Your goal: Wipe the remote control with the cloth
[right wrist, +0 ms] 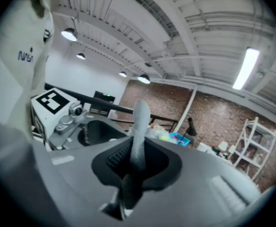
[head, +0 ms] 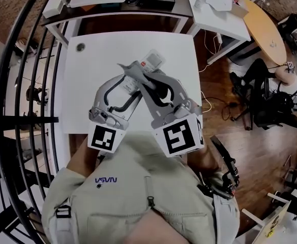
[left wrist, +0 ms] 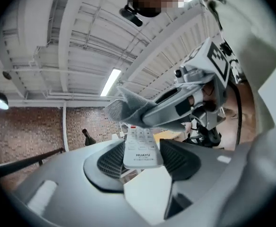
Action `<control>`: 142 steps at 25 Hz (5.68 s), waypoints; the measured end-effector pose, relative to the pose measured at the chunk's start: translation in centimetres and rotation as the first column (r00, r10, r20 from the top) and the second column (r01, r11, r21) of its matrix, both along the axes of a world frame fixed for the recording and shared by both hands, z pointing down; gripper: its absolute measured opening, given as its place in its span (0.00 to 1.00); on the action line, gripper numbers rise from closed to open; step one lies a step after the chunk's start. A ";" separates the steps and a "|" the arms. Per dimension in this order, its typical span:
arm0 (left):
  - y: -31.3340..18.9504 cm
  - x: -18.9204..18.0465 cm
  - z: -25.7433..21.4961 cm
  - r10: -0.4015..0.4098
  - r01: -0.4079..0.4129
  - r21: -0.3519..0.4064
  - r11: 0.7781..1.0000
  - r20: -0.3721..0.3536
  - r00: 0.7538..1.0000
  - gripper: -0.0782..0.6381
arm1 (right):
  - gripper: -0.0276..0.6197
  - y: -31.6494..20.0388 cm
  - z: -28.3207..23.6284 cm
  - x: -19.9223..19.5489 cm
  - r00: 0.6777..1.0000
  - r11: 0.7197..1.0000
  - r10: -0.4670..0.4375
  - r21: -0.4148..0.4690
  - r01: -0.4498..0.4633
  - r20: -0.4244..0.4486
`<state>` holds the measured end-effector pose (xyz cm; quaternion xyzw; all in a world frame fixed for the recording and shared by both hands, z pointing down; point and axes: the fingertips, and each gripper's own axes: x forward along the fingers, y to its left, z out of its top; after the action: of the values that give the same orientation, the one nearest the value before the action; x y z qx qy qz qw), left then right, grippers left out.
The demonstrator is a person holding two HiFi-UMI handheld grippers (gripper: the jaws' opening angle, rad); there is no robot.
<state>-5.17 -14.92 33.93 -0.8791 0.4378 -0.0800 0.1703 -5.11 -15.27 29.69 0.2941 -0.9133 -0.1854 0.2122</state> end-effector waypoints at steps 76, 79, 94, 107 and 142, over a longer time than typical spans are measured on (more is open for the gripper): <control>-2.1 -3.2 -0.5 -0.053 -0.410 -0.293 0.864 -0.862 0.505 0.45 | 0.10 2.0 6.8 -1.9 0.975 0.976 -0.188 -0.090 0.199 0.118; -2.5 -4.2 -0.2 -0.076 -0.337 -0.307 0.890 -0.829 0.554 0.45 | 0.10 -0.4 6.6 0.3 0.981 0.991 -0.081 -0.095 0.099 0.175; -5.8 -5.4 14.8 -0.247 0.153 -0.415 0.897 -0.182 0.952 0.45 | 0.10 -7.9 21.3 6.0 0.946 0.890 0.319 -0.361 -0.278 0.058; -7.5 -5.4 28.0 -0.276 0.280 -0.592 0.756 0.100 0.956 0.45 | 0.10 -8.4 33.3 5.8 0.941 0.787 0.285 -0.515 -0.340 -0.184; -4.1 -8.2 20.1 -0.335 0.210 -0.548 0.810 -0.137 0.932 0.32 | 0.28 -5.8 23.9 8.6 0.818 0.737 0.569 -0.491 -0.464 0.082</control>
<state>-13.35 -19.01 54.05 -0.8226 0.5380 -0.1190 -0.1404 3.44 -21.06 53.57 0.4991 -0.8298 0.1325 0.2117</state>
